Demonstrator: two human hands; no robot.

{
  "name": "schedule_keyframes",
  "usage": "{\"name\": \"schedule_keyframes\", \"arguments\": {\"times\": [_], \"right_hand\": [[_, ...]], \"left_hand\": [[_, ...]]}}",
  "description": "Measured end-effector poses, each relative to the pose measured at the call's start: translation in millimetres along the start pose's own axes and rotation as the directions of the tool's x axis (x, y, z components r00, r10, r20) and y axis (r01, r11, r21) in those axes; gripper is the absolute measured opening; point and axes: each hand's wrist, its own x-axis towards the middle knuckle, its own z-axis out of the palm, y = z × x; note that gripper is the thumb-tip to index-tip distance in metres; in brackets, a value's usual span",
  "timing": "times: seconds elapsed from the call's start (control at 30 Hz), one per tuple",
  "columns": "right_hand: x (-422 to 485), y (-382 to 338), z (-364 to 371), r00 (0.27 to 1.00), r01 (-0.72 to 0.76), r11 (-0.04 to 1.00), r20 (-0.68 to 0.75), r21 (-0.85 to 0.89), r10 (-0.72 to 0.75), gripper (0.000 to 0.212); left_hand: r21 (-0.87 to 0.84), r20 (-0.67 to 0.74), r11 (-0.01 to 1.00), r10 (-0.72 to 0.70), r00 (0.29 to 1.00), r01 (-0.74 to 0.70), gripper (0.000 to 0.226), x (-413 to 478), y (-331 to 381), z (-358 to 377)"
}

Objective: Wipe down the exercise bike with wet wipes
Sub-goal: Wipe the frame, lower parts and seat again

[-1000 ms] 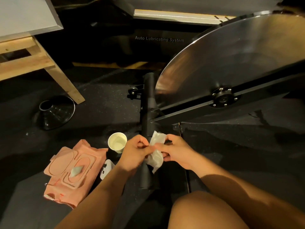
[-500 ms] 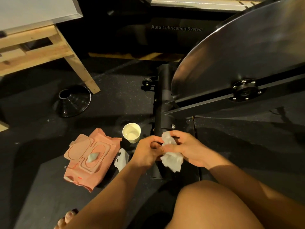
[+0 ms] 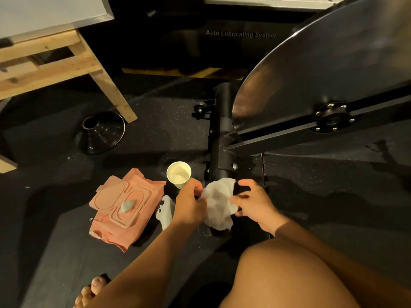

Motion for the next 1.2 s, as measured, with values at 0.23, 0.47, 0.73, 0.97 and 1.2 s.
{"name": "schedule_keyframes", "arguments": {"times": [0.23, 0.47, 0.73, 0.97, 1.2], "right_hand": [[1, 29, 4, 0.613, 0.524, 0.381, 0.027, -0.762, -0.79, 0.038], [41, 26, 24, 0.492, 0.656, -0.222, 0.632, -0.721, -0.599, 0.054], [42, 86, 29, 0.374, 0.621, -0.308, 0.618, -0.72, -0.691, 0.04], [50, 25, 8, 0.449, 0.681, -0.262, 0.673, -0.684, -0.588, 0.06], [27, 60, 37, 0.411, 0.642, -0.373, 0.711, -0.67, -0.57, 0.039]], "left_hand": [[0.236, -0.063, 0.97, 0.067, 0.996, -0.05, 0.018, -11, -6, 10], [0.307, -0.093, 0.951, 0.073, 0.993, -0.041, 0.03, -10, -28, -5], [0.23, -0.037, 0.965, 0.138, 0.99, -0.126, 0.027, -11, -36, -11], [0.242, -0.022, 0.959, 0.161, 0.987, -0.15, 0.025, -8, -46, -10], [0.245, 0.023, 0.953, 0.179, 0.984, -0.179, 0.026, -15, -41, -8]]}}
